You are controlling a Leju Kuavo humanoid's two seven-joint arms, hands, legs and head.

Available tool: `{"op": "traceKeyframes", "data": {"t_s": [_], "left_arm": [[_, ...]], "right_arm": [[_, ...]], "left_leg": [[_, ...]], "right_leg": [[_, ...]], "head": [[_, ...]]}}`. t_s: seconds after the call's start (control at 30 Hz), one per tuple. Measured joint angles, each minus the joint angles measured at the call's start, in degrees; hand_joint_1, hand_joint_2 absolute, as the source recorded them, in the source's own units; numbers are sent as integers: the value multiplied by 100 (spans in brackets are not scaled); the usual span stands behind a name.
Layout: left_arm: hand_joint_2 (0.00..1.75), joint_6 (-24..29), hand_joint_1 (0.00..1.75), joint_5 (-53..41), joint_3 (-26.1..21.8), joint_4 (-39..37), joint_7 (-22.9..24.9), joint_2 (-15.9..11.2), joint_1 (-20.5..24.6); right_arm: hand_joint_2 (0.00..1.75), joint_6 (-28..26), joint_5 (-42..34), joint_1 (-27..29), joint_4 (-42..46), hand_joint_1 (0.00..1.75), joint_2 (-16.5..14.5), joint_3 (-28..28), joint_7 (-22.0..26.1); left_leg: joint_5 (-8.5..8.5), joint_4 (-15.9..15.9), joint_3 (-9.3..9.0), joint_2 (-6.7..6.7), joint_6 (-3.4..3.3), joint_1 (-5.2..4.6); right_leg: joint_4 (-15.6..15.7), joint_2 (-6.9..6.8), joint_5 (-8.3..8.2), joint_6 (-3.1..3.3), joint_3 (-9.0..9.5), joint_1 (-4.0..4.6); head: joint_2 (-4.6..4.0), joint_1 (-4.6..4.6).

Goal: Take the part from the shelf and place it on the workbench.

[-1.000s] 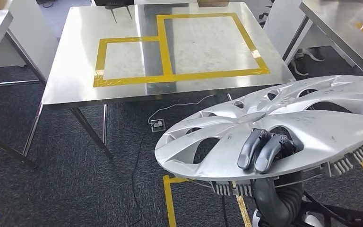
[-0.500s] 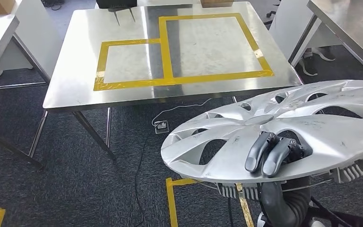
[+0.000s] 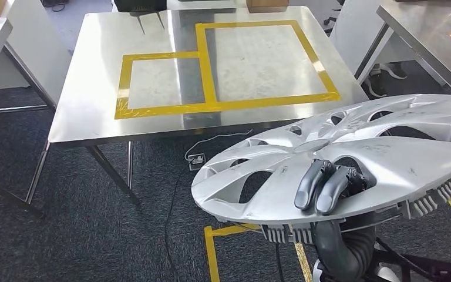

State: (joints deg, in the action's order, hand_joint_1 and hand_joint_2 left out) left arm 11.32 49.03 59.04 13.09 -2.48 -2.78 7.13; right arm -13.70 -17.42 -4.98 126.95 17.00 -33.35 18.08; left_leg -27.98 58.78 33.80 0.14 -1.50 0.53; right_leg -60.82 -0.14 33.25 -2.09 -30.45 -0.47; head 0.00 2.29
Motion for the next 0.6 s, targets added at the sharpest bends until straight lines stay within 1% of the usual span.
{"op": "traceKeyframes", "data": {"t_s": [0.03,0.07,0.1,0.13,0.17,0.2,0.23,0.27,0.3,0.33,0.37,0.43,0.47,0.5,0.53,0.57,0.6], "left_arm": [[175,0,0,-1,0,0,0,2,1],[175,-1,0,-1,0,1,0,4,0],[175,-1,0,-1,0,0,2,7,-2],[175,-2,0,-1,0,-1,3,7,-6],[175,-2,0,-1,0,-1,4,7,-8],[175,-2,0,-1,0,-1,5,7,-8],[175,-2,0,-1,0,-1,5,9,-7],[175,-2,0,-1,0,0,4,13,-1],[175,-2,0,-1,0,1,4,15,5],[175,-2,0,-1,1,1,4,20,9],[175,-2,0,-1,1,1,4,24,12],[175,-2,0,-1,2,1,5,25,12],[175,-2,0,-1,2,1,4,24,14],[175,-2,0,-1,2,1,3,22,16],[175,-2,0,-1,2,1,2,21,14],[175,-2,0,-1,2,1,1,20,11],[175,-2,0,-1,2,1,2,19,5]], "right_arm": [[175,0,0,1,2,175,1,0,0],[175,0,-1,3,3,175,1,0,0],[175,-1,-1,8,2,175,1,-1,0],[175,-1,-2,12,0,175,1,-1,0],[175,-2,-2,14,-1,175,1,-2,0],[175,-2,-2,15,-2,175,1,-2,0],[175,-2,-2,15,-1,175,1,-1,0],[175,-1,-2,15,-1,175,2,-1,0],[175,-1,-2,10,2,175,2,-1,0],[175,0,-2,7,3,175,2,-1,0],[175,-1,-2,5,3,175,1,0,0],[175,-2,-2,7,5,175,0,1,0],[175,-2,-2,7,6,175,0,0,2],[175,-1,-1,5,7,175,-1,-1,3],[175,-1,-1,4,6,175,-1,-2,4],[175,0,-1,5,5,175,-1,-3,5],[175,0,-2,7,3,175,-1,-3,6]], "left_leg": [[-21,-3,-23,4,-23,-2],[-44,-3,-43,9,-40,-5],[-68,-2,-64,12,-46,-8],[-95,-1,-93,12,-45,-10],[-126,-1,-134,9,-41,-13],[-162,-2,-189,4,-32,-16],[-201,-6,-246,-1,-22,-18],[-237,-8,-293,-5,-3,-28],[-265,-11,-317,-9,20,-32],[-279,-17,-321,-9,48,-32],[-285,-28,-320,-7,81,-31],[-311,-36,-334,1,146,-25],[-363,37,-311,0,175,-23],[-459,222,-224,-6,202,-21],[-588,525,-59,-14,225,-11],[-727,898,164,-20,245,-4],[-819,1249,397,-23,262,0]], "right_leg": [[-365,1,149,-26,-193,-6],[-778,1,293,-46,-440,-9],[-1118,1,371,-55,-667,-10],[-1284,1,341,-53,-817,-8],[-1233,2,185,-39,-861,-7],[-954,3,-79,-13,-791,-4],[-565,6,-354,24,-657,2],[-212,8,-556,67,-515,17],[71,10,-654,110,-394,34],[205,12,-655,142,-334,51],[245,13,-617,166,-312,66],[334,13,-605,203,-268,53],[383,9,-609,224,-229,40],[430,3,-612,244,-183,24],[454,-6,-607,263,-147,16],[459,-11,-589,278,-125,15],[456,-13,-568,287,-106,16]], "head": [[0,40],[0,77],[0,105],[0,128],[0,151],[0,172],[0,196],[0,208],[0,218],[0,226],[0,225],[0,227],[0,209],[0,177],[0,137],[0,92],[0,56]]}}
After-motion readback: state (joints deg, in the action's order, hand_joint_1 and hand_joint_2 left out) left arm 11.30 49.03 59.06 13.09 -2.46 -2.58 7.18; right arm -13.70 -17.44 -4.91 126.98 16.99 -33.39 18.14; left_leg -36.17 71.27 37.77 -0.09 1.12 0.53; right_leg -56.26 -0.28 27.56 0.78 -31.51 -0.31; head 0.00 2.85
